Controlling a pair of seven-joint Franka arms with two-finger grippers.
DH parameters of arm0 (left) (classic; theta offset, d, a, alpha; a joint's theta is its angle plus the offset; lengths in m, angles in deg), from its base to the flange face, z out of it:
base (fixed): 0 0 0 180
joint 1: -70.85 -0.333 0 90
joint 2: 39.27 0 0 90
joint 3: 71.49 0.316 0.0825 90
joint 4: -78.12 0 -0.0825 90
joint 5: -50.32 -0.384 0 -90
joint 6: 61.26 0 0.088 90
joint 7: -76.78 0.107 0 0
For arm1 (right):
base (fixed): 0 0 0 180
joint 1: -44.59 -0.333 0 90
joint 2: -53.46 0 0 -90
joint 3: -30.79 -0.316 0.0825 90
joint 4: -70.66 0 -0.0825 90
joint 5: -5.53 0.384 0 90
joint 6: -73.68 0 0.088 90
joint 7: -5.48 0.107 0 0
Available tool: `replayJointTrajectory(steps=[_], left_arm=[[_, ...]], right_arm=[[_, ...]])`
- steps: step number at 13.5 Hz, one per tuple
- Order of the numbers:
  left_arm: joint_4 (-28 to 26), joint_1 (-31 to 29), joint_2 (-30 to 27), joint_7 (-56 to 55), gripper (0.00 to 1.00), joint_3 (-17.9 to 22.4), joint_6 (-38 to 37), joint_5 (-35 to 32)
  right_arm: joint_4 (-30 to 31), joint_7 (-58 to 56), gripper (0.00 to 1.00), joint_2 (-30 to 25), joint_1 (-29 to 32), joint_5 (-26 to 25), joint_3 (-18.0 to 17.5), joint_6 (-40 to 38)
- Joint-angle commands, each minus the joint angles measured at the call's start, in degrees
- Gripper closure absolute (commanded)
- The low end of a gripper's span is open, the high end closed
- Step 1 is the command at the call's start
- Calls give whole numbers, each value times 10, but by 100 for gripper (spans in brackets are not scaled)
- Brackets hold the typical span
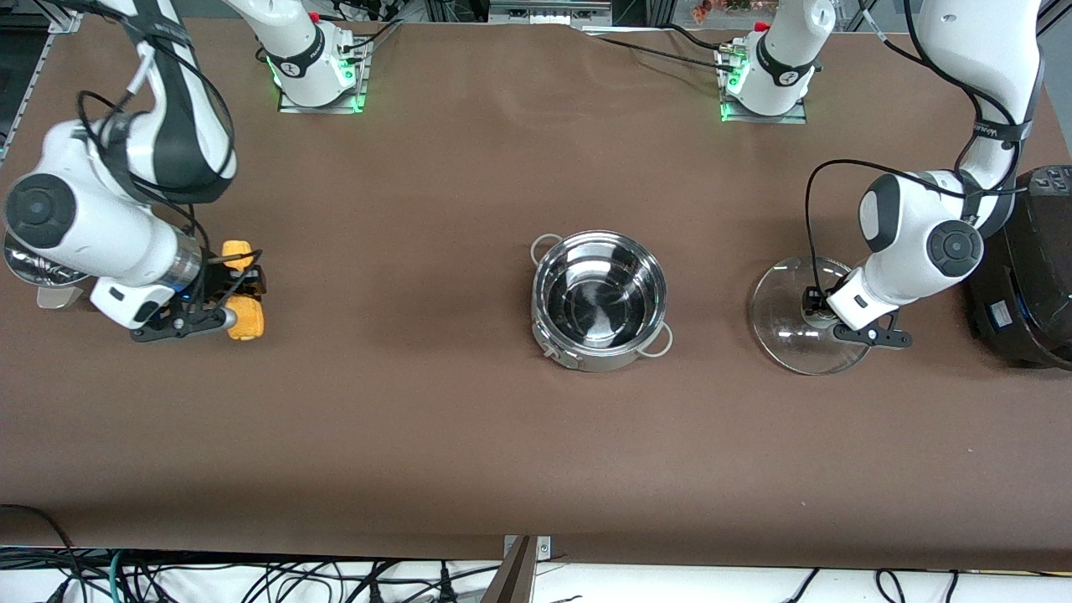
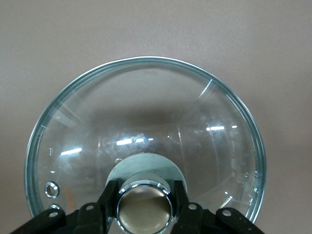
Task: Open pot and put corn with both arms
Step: 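Lift the lid with the left gripper while the right gripper lifts the corn, then lower the lid onto the table with the left gripper while the right gripper carries corn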
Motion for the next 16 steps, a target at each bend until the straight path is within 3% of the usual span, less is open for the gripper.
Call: replayJointTrajectory(steps=[1,3,4,9,10,11,12,16], left_arm=[[-4,-3,-8,17,100,-1,5,12],[-4,-2,-1,17,100,-1,5,12],[-4,-3,1,16,89,-1,4,12],[-4,-2,7,14,79,-1,4,13],[-4,-2,6,13,64,-1,3,13],[-4,-2,4,11,26,-1,1,13],[-4,-3,0,10,0,-1,-2,13],[-8,-3,-17,8,0,-1,-12,12]], right_arm=[[-68,22,100,8,-3,5,-6,-75],[-99,82,100,8,-16,3,-28,-95],[-111,117,100,12,-29,1,-41,-98],[-183,319,100,57,-157,-1,-44,-112],[-217,366,100,79,-185,-1,-44,-119],[-260,409,100,106,-211,0,-44,-129],[-303,441,100,135,-235,-1,-43,-137],[-409,540,100,227,-312,-1,-40,-119]])
